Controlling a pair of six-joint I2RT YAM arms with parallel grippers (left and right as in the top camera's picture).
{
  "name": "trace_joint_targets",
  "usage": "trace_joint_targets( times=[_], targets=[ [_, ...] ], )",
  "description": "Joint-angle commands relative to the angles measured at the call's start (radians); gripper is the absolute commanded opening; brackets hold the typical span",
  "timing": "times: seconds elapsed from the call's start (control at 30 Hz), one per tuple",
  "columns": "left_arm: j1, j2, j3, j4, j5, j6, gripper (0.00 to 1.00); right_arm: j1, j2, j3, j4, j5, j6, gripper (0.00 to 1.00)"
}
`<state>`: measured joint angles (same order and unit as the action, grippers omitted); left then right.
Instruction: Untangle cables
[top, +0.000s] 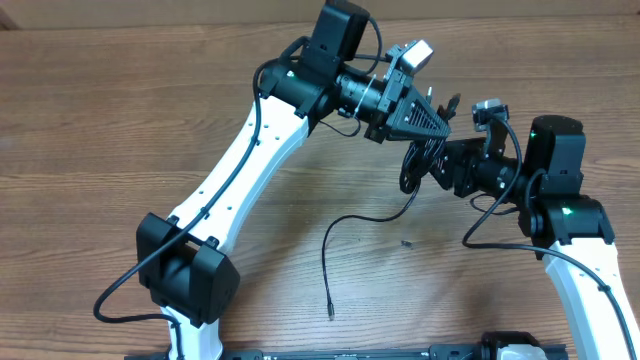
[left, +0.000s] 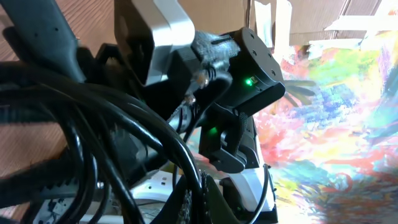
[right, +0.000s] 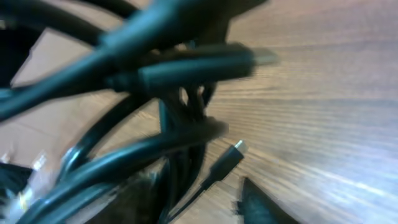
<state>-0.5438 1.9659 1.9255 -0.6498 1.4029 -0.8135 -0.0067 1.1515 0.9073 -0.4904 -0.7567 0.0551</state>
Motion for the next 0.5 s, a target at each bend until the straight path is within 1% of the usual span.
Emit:
trace_joint_targets(
  times=[0.0, 0.07, 0.13, 0.2, 0.33, 0.47],
  targets=[
    [-0.014, -0.005, 0.03, 0.005, 0.021, -0.006, 0.04, 0.0, 0.002, 0.015, 0.008, -0.023, 0.002, 0.29],
    [-0.014, -0.005, 0.03, 0.005, 0.023, -0.006, 0.04, 0.0, 0.002, 0.015, 0.008, -0.023, 0.002, 0.23],
    [-0.014, -0.005, 0.03, 0.005, 0.023, -0.006, 0.04, 0.0, 0.002, 0.015, 0.008, -0.024, 0.002, 0.14],
    [-0.014, -0.005, 0.03, 0.005, 0.023, -0.006, 0.04, 0.0, 0.002, 0.015, 0.009, -0.023, 0.002, 0.09],
    [-0.003, -0.005, 0.03, 0.004, 0.032, -0.006, 0.04, 0.0, 0.0, 0.015, 0.005, -0.023, 0.002, 0.04],
    [0.012, -0.005, 0.03, 0.004, 0.031, -0.006, 0.04, 0.0, -0.016, 0.016, -0.014, -0.023, 0.002, 0.04]
  ],
)
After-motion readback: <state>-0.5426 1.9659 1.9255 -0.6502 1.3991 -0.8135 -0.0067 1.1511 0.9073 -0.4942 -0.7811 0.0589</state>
